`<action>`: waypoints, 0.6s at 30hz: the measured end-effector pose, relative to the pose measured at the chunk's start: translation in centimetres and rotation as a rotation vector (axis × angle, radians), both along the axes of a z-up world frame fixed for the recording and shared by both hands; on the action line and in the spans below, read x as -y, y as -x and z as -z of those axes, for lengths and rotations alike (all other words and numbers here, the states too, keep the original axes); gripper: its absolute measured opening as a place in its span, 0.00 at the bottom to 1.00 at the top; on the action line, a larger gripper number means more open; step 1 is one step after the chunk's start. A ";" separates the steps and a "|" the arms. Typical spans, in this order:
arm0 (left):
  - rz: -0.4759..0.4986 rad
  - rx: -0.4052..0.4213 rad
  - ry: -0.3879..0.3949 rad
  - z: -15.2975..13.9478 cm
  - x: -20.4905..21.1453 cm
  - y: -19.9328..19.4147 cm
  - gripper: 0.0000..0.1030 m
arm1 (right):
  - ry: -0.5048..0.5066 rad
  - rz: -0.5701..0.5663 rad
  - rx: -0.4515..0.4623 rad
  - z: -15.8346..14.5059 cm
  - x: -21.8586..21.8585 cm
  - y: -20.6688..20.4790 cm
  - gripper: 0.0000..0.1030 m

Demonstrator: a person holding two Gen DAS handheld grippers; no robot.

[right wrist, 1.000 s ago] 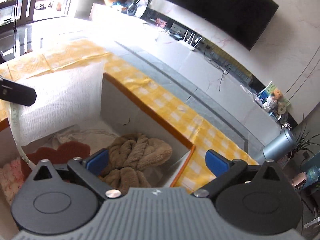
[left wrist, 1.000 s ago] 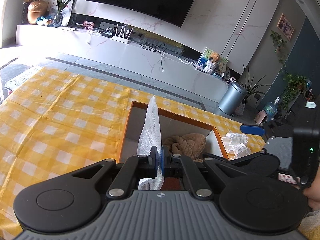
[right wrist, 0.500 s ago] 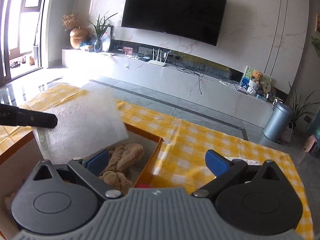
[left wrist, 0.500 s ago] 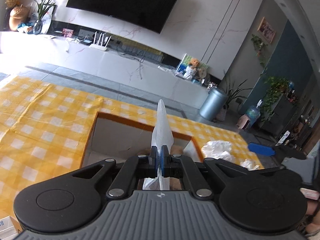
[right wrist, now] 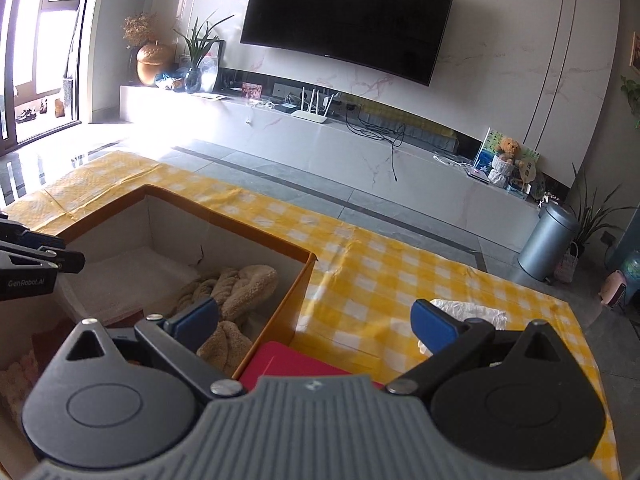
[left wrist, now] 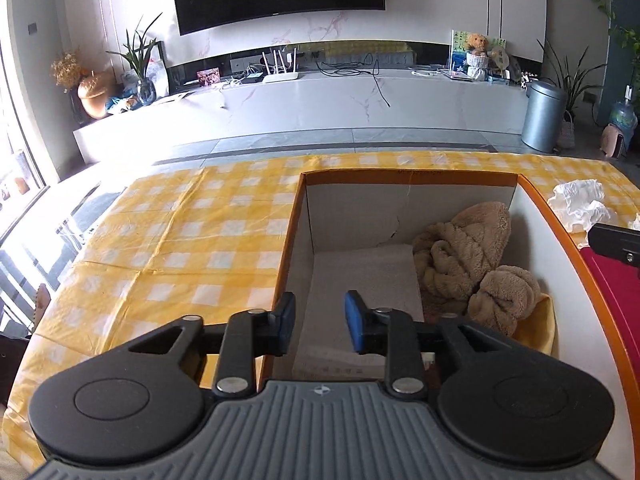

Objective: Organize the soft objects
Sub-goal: 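Move both tools back to the white items on the tablecloth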

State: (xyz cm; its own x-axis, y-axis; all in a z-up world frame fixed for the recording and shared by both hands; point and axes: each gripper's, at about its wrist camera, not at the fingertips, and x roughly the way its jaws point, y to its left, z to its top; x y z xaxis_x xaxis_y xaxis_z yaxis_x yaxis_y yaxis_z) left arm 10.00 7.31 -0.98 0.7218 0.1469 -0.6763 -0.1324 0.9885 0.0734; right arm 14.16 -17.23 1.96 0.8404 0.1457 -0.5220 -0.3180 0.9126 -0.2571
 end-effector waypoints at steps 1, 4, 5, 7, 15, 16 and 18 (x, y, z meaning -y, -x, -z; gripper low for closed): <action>0.009 -0.002 0.016 -0.3 -0.1 0.1 0.50 | 0.004 0.001 0.001 0.0 0.0 0.0 0.98; 0.023 0.018 0.053 -1.6 -0.2 0.8 0.64 | 0.008 0.003 0.005 0.0 0.0 0.1 0.98; 0.026 0.036 0.049 -2.0 -0.2 1.0 0.69 | 0.008 0.004 0.006 0.0 0.0 0.1 0.97; 0.028 0.066 0.031 -2.6 0.1 1.4 0.72 | 0.007 0.009 0.010 -0.1 0.0 0.2 0.97; 0.041 0.171 0.039 -4.3 1.1 1.9 0.72 | 0.009 0.006 0.029 -1.0 0.7 0.9 0.98; 0.042 0.181 0.050 -4.4 1.1 1.8 0.72 | 0.010 0.010 0.036 -1.3 1.0 1.1 0.98; 0.049 0.190 0.074 -4.3 1.2 1.7 0.72 | 0.001 0.025 0.051 -1.9 1.8 1.5 0.98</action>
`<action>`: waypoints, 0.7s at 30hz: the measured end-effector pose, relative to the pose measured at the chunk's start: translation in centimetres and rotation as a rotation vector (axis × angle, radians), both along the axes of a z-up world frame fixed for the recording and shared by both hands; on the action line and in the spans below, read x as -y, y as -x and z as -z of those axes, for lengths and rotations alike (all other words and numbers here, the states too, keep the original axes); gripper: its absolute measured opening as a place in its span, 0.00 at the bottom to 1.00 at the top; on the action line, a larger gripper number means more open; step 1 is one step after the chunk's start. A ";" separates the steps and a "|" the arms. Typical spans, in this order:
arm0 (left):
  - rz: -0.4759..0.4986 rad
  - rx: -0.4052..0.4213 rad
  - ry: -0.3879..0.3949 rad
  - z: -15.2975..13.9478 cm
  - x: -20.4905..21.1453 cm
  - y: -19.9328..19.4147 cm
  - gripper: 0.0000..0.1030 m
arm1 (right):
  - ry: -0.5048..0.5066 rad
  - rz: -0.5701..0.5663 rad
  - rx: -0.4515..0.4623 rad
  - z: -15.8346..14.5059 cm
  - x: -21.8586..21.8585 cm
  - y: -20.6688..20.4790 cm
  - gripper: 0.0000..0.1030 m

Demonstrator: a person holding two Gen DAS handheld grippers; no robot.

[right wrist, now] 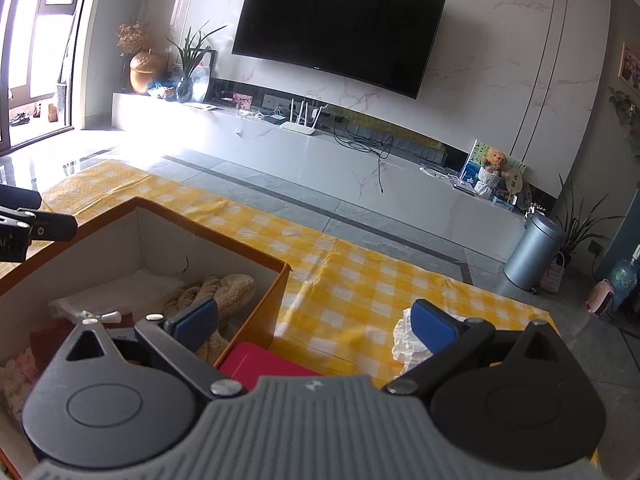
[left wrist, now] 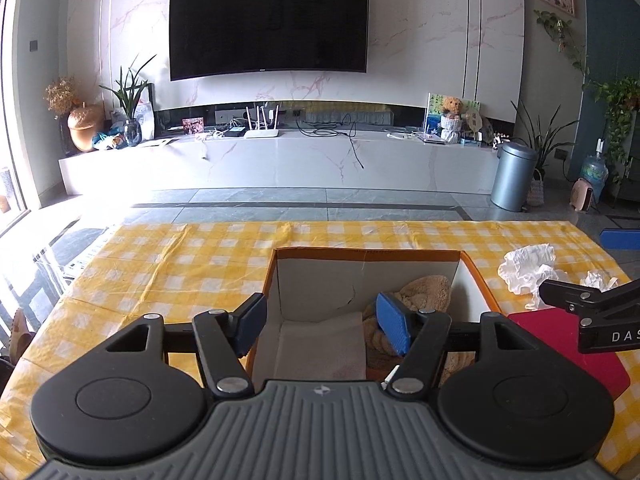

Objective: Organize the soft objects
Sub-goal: 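Move both tools back to the white items on the tablecloth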

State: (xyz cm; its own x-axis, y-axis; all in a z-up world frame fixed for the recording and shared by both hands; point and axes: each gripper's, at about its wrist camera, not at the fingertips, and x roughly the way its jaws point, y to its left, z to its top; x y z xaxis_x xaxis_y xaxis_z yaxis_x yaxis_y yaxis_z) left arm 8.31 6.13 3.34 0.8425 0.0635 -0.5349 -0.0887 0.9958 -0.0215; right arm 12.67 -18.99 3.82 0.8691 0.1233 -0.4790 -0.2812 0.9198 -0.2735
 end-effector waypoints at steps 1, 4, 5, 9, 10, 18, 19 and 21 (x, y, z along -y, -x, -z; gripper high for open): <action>0.009 0.001 0.017 0.1 0.0 0.0 0.72 | -0.008 0.008 0.004 -0.3 0.5 0.2 0.97; 0.029 -0.005 0.052 0.2 0.2 0.1 0.72 | -0.034 0.029 0.018 -1.2 1.9 0.5 0.98; 0.034 -0.011 0.053 0.1 0.5 0.1 0.72 | -0.043 0.039 0.022 -1.5 2.5 0.6 0.98; 0.046 -0.013 0.081 -0.2 0.9 0.4 0.72 | -0.073 0.078 0.043 -2.4 4.0 1.1 0.98; 0.043 -0.012 0.093 -0.3 1.0 0.5 0.72 | -0.079 0.081 0.048 -2.6 4.3 1.2 0.98; 0.053 0.009 0.037 -1.6 3.9 2.3 0.73 | -0.125 0.097 0.082 -3.6 6.1 2.6 0.98; 0.047 0.023 0.011 -1.8 4.4 2.6 0.74 | -0.125 0.096 0.086 -3.7 6.1 2.7 0.98; 0.056 0.051 -0.040 -2.3 5.5 3.1 0.77 | -0.126 0.091 0.096 -4.0 6.2 2.9 0.98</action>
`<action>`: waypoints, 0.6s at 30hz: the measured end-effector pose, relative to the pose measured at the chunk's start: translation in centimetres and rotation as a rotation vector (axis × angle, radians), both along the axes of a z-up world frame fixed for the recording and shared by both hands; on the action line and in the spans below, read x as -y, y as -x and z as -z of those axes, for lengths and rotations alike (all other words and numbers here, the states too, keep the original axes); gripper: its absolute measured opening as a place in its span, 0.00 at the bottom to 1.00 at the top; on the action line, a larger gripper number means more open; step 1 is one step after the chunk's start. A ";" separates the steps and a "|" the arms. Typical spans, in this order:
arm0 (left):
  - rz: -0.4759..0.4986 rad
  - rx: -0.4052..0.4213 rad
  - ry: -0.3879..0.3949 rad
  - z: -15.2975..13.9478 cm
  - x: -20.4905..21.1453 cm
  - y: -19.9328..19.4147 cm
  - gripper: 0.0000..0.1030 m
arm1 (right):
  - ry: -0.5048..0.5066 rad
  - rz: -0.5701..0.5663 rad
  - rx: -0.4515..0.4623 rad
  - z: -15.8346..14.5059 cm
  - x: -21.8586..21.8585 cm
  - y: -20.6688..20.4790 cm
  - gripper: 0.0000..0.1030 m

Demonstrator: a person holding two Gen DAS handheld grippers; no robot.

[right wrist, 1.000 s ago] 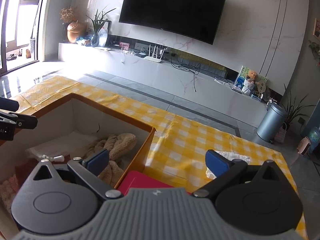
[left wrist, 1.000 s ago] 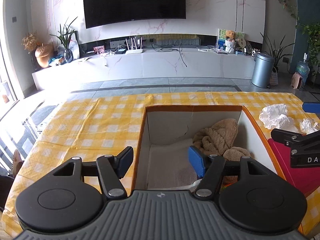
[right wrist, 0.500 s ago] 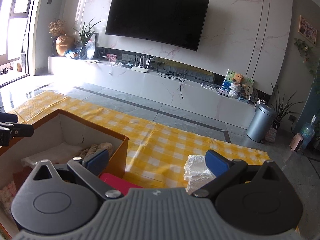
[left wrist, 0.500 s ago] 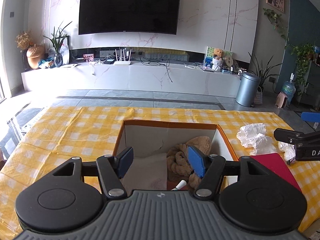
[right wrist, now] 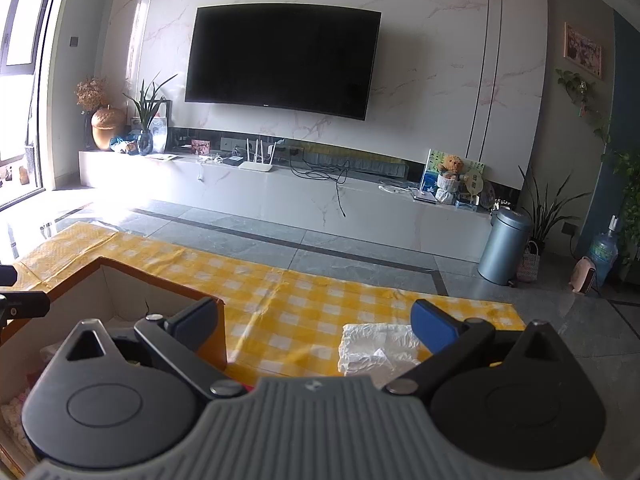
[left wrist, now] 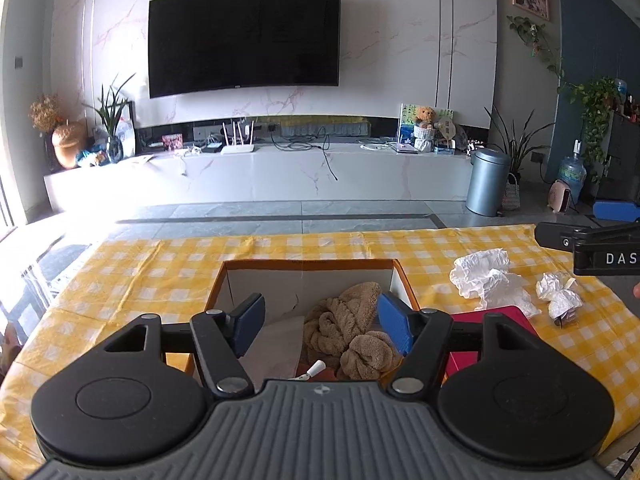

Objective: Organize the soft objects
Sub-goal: 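Move both tools back to the white items on the tablecloth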

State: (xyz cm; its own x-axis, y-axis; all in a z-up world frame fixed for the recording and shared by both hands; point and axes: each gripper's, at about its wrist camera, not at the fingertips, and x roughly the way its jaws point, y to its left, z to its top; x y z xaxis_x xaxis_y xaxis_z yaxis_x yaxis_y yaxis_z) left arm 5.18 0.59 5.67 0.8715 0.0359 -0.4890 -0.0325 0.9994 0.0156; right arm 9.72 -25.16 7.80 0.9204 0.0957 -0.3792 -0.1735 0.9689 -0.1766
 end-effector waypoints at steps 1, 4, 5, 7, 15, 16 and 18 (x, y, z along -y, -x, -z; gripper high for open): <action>0.010 0.017 -0.025 -0.3 0.7 0.3 0.78 | -0.002 -0.004 0.006 -0.1 0.1 0.1 0.98; 0.018 0.044 -0.092 -0.9 2.7 0.6 0.82 | -0.016 -0.022 0.020 -0.4 0.4 0.5 0.98; 0.023 0.057 -0.117 -1.2 3.5 0.8 0.83 | -0.019 -0.023 0.024 -0.6 0.7 0.5 0.97; 0.035 0.071 -0.154 -1.6 5.0 0.9 0.84 | -0.017 -0.010 0.030 -0.7 1.1 0.6 0.98; 0.075 0.077 -0.149 -2.0 9.8 0.6 0.85 | 0.028 0.160 0.061 -0.8 4.7 0.9 0.98; 0.079 0.074 -0.142 -1.9 10.4 0.4 0.85 | 0.040 0.191 0.059 -0.7 5.4 0.8 0.98; 0.101 0.063 -0.139 -1.7 11.5 0.1 0.85 | 0.025 0.225 0.051 -0.4 7.0 0.7 0.98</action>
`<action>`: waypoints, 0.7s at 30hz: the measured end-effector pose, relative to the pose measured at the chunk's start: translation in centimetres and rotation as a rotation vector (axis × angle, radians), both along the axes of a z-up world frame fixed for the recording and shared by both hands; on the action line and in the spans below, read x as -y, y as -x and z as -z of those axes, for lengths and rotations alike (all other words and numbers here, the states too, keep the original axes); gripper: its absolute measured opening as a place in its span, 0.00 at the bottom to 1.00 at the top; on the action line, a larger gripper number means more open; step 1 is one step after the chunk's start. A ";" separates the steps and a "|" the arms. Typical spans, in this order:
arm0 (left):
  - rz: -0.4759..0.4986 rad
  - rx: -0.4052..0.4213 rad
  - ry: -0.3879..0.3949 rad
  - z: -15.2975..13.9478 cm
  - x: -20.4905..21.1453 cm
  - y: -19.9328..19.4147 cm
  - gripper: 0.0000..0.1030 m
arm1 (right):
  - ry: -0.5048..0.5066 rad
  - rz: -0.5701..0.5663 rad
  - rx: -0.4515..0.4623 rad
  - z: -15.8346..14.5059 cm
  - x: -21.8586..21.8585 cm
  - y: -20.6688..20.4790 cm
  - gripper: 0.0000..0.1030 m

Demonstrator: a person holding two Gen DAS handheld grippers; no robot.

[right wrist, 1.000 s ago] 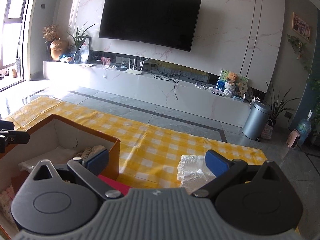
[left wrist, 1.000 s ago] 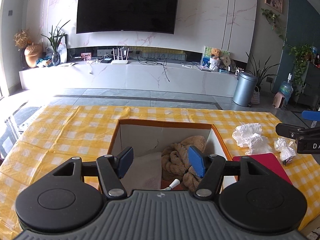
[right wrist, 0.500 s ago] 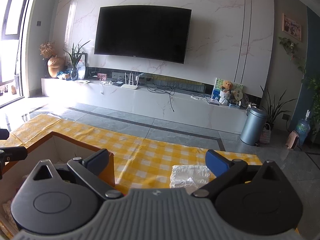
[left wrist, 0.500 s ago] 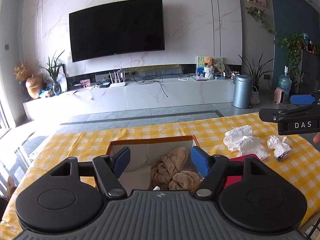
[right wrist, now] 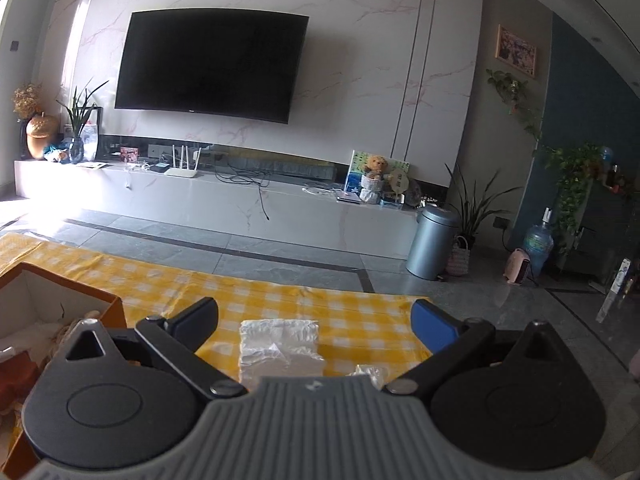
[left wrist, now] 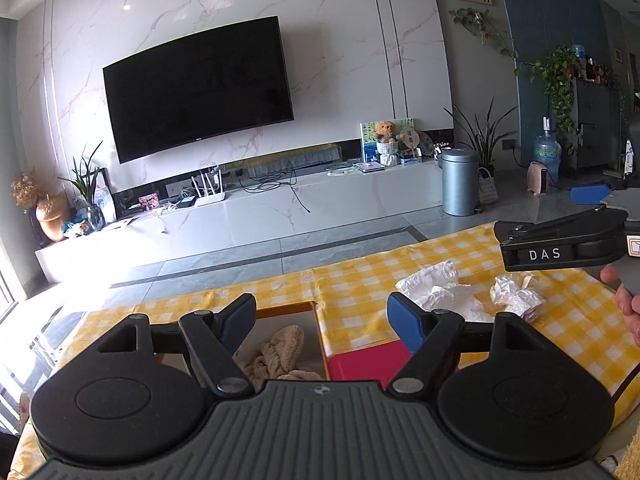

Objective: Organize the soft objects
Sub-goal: 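Move both tools back to the white items on the tablecloth, then close the left tool on the crumpled white pad and lift it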

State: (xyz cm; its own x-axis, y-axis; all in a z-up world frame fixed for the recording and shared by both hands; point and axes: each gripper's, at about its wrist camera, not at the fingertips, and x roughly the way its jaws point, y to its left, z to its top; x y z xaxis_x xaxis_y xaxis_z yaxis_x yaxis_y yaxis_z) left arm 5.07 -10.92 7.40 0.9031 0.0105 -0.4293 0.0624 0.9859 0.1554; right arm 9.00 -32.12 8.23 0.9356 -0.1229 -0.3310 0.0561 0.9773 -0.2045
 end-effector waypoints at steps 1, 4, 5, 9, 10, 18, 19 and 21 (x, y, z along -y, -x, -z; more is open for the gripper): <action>0.011 -0.006 -0.001 0.1 0.7 -0.2 0.85 | -0.017 0.013 -0.005 0.1 0.7 -0.1 0.98; 0.053 -0.012 0.006 0.5 2.3 -0.8 0.85 | -0.071 0.069 -0.031 0.7 2.9 -0.6 0.98; 0.058 -0.023 0.002 0.8 3.1 -1.0 0.85 | -0.081 0.084 -0.038 0.9 3.5 -0.7 0.98; 0.076 -0.057 -0.016 2.0 5.2 -2.4 0.85 | -0.112 0.118 -0.081 2.1 5.3 -1.5 0.98; 0.078 -0.067 -0.019 2.4 5.6 -2.8 0.85 | -0.123 0.123 -0.091 2.5 5.7 -1.7 0.98; 0.069 -0.224 -0.013 5.6 7.2 -7.5 0.85 | -0.289 0.200 -0.178 7.1 9.8 -4.4 0.98; 0.076 -0.239 -0.017 5.9 7.5 -8.2 0.85 | -0.307 0.219 -0.185 7.6 10.3 -4.7 0.98; 0.093 -0.270 -0.040 6.4 8.2 -9.4 0.85 | -0.365 0.266 -0.216 9.1 11.6 -5.5 0.98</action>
State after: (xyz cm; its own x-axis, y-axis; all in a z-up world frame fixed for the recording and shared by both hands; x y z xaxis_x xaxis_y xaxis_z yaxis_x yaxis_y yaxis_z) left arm 14.42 -19.14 0.98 0.7540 -0.0448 -0.6554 0.1964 0.9674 0.1597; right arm 14.53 -43.73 -0.87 0.7931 -0.1877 -0.5794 0.3068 0.9450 0.1138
